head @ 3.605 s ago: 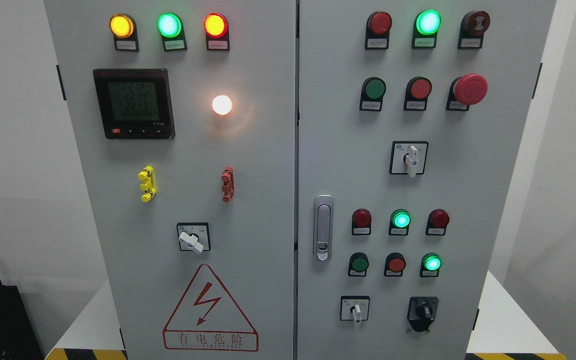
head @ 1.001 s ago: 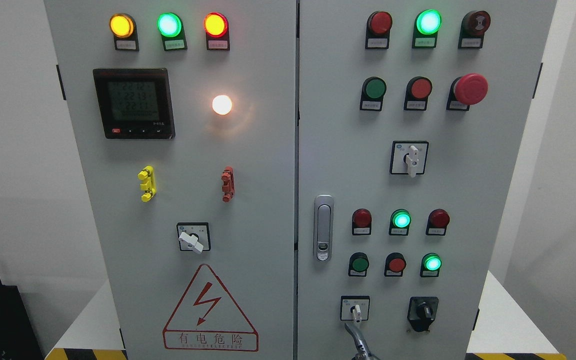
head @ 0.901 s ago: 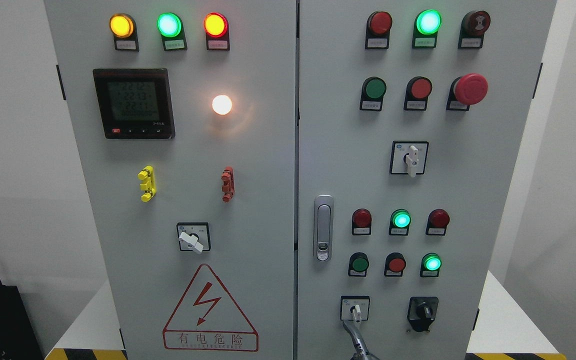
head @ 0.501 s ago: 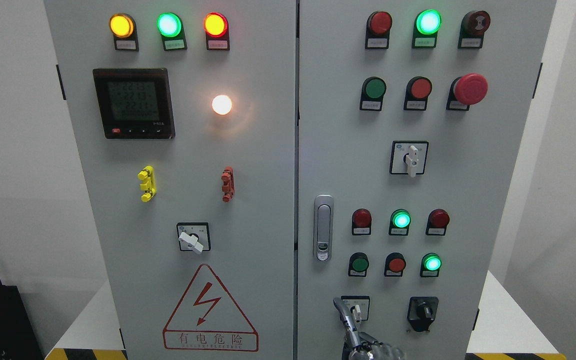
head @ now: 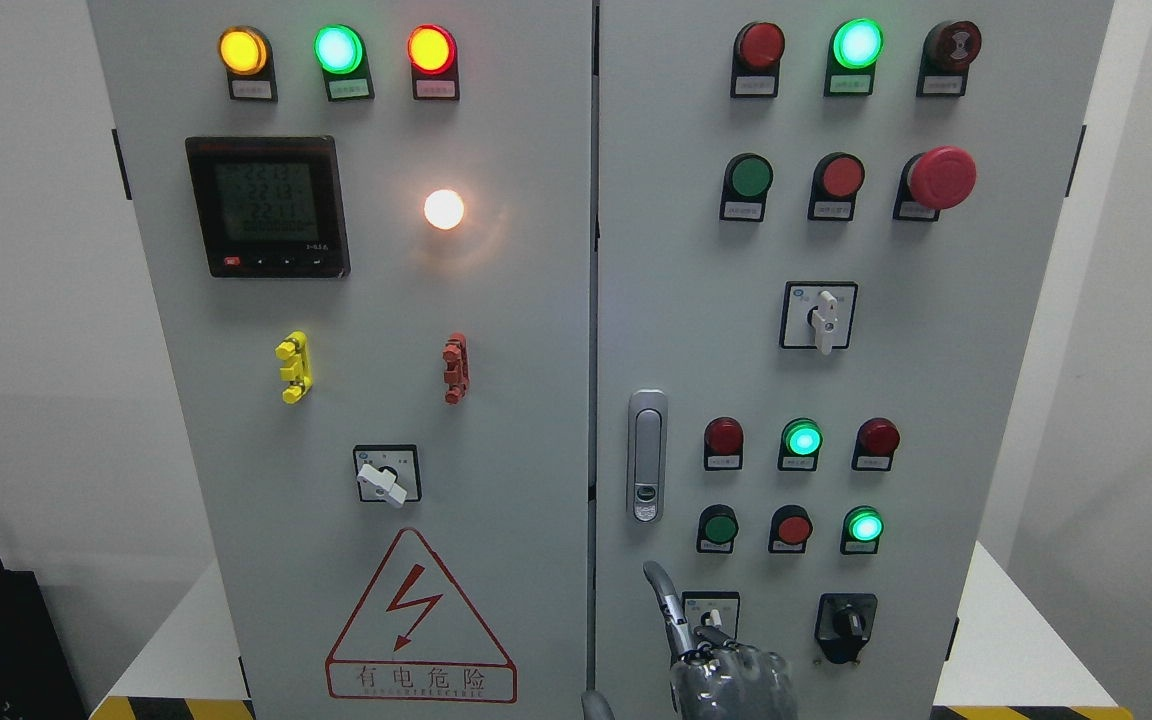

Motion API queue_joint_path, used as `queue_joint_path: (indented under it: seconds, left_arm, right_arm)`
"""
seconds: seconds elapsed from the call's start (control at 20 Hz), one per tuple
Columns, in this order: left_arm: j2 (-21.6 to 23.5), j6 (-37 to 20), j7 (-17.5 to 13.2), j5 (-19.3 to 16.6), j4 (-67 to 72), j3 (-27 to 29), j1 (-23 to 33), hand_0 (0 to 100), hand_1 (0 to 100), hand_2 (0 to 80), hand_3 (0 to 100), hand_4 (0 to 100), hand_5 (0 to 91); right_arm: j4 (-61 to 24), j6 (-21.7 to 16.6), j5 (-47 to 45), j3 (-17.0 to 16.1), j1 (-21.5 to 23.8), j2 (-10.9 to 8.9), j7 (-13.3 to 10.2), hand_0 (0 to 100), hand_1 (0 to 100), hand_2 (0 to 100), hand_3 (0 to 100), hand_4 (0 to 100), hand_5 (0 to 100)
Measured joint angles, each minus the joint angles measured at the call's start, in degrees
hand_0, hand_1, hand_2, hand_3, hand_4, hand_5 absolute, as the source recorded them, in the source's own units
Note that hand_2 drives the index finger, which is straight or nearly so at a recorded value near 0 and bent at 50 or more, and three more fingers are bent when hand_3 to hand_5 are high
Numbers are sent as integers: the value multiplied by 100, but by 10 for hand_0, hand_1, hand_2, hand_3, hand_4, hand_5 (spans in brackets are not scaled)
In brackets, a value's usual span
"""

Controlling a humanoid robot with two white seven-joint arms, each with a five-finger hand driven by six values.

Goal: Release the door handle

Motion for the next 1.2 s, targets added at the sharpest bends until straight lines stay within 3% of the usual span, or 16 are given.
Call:
queue_joint_path:
  seconds: [0.6, 1.2]
  left_arm:
    - [0, 0, 0, -1, 0, 0, 0, 120, 389, 0, 0, 0, 0]
    - [0, 0, 0, -1, 0, 0, 0, 120, 389, 0, 0, 0, 0]
  right_arm:
    - [193, 306, 176, -8, -429, 44, 246, 239, 346, 0, 962, 892, 1000]
    - [344, 432, 192, -12, -619, 60, 302, 262, 347, 0, 968, 892, 1000]
